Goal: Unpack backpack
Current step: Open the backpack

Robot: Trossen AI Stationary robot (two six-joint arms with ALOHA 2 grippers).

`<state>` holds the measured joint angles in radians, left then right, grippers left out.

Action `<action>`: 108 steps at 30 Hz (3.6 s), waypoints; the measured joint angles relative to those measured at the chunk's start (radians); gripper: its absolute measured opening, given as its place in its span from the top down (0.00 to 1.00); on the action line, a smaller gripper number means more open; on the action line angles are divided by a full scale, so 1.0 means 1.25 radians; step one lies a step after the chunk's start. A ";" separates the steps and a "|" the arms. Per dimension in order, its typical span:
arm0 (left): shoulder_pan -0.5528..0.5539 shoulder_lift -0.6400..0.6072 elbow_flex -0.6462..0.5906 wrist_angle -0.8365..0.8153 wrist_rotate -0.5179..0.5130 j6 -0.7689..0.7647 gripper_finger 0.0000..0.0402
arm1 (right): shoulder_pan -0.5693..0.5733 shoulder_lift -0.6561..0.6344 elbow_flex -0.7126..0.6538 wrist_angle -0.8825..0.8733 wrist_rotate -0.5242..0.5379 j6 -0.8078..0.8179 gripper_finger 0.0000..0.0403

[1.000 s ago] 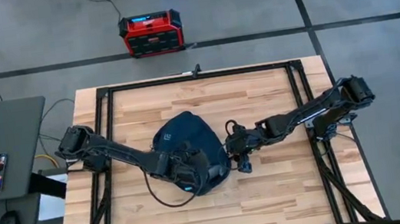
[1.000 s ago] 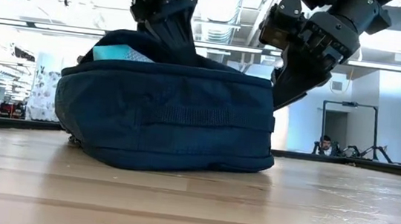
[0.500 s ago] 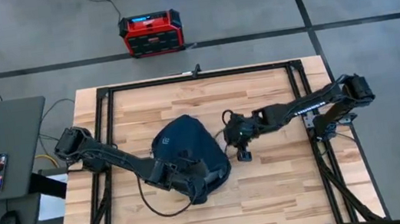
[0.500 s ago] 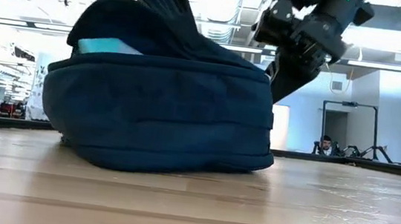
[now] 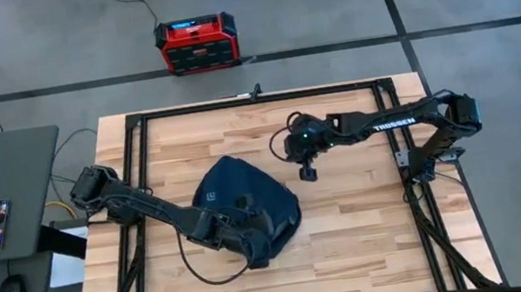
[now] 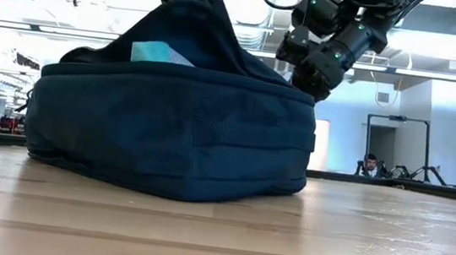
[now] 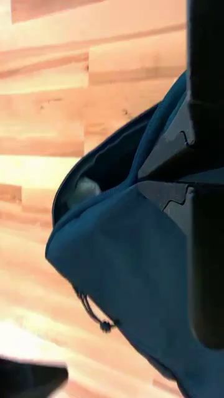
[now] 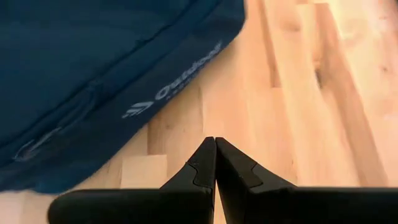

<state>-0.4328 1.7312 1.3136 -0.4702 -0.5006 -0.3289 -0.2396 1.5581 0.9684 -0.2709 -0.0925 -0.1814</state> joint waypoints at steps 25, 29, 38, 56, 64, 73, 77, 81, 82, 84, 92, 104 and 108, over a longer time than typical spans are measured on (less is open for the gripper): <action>-0.080 -0.113 -0.002 -0.258 0.161 -0.438 0.73 | 0.163 0.065 -0.008 -0.035 -0.073 0.118 0.50; -0.109 -0.091 -0.035 -0.256 0.090 -0.456 0.72 | 0.204 0.127 -0.008 0.022 -0.075 0.119 0.45; -0.079 -0.010 -0.112 -0.267 -0.092 -0.430 0.75 | 0.292 0.167 -0.008 0.157 -0.075 0.240 0.45; -0.008 -0.110 -0.011 -0.209 -0.008 -0.010 0.76 | 0.401 0.041 -0.007 -0.140 0.130 0.547 0.45; -0.012 -0.088 -0.007 0.010 0.151 -0.026 0.75 | 0.438 -0.079 -0.006 -0.120 0.246 0.420 0.45; 0.007 -0.021 0.005 0.049 0.147 -0.049 0.70 | 0.424 -0.085 -0.007 -0.152 0.249 0.300 0.45; 0.011 0.008 0.005 0.017 0.107 -0.069 0.68 | 0.411 -0.085 -0.007 -0.152 0.249 0.272 0.45; 0.021 0.035 0.004 -0.003 0.100 -0.103 0.68 | 0.396 -0.084 -0.007 -0.149 0.249 0.264 0.45; 0.026 0.041 0.004 -0.003 0.107 -0.108 0.68 | 0.393 -0.084 -0.007 -0.153 0.248 0.264 0.45; 0.033 0.048 0.006 -0.003 0.111 -0.118 0.68 | 0.393 -0.084 -0.007 -0.150 0.247 0.264 0.45; 0.038 0.047 0.005 -0.011 0.147 -0.121 0.68 | 0.395 -0.084 -0.007 -0.151 0.246 0.264 0.45; 0.053 0.069 0.005 -0.072 0.132 -0.084 0.72 | 0.390 -0.058 -0.006 -0.101 0.246 0.270 0.45; 0.051 0.069 0.005 -0.074 0.100 -0.096 0.96 | 0.395 -0.016 -0.007 -0.055 0.245 0.265 0.45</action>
<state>-0.3694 1.8179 1.3193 -0.5625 -0.3756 -0.4487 0.2543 1.5386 0.9596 -0.3392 0.2139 0.1493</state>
